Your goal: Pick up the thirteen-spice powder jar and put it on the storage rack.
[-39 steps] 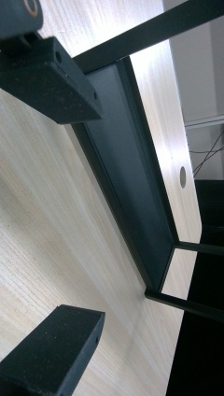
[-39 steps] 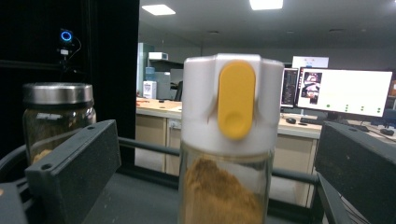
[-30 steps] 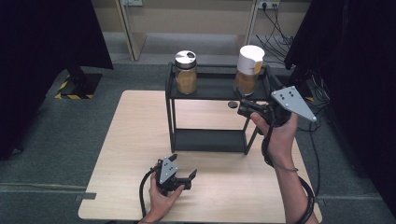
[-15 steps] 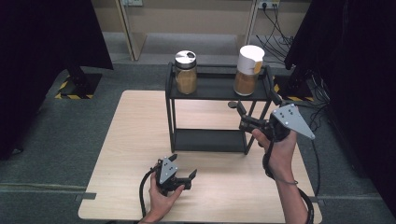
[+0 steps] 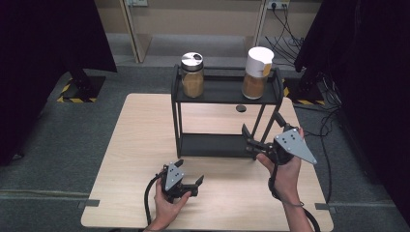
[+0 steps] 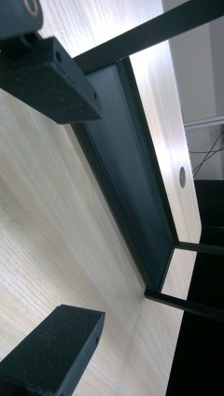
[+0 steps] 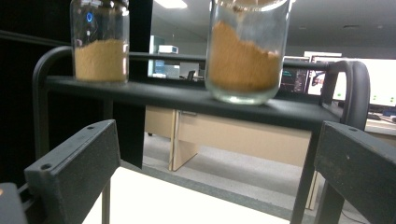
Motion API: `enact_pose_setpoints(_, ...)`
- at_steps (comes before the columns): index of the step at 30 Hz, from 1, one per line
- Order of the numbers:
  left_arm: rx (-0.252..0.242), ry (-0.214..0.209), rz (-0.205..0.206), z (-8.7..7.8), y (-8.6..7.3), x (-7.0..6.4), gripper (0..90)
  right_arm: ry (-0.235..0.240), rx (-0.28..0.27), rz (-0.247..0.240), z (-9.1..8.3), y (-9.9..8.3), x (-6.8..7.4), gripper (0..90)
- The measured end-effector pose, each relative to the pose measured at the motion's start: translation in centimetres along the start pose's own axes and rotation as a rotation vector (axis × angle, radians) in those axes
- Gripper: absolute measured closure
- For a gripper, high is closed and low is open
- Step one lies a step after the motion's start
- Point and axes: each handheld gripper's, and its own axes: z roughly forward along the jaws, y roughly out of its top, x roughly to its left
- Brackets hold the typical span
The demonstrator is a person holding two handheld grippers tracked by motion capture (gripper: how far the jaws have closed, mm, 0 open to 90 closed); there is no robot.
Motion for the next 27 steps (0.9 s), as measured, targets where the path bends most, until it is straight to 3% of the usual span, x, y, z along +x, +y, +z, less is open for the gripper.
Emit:
enact_pose_setpoints(8,-0.001,0.001,-0.001,0.0,0.0,0.0,4.1,-0.008,-0.007,0.008,-1.1,-2.6,0.8,0.4)
enact_pose_setpoints(27,-0.001,0.003,-0.001,0.0,0.0,0.0,4.1,-0.023,0.005,0.047,-2.5,-5.3,1.3,0.4)
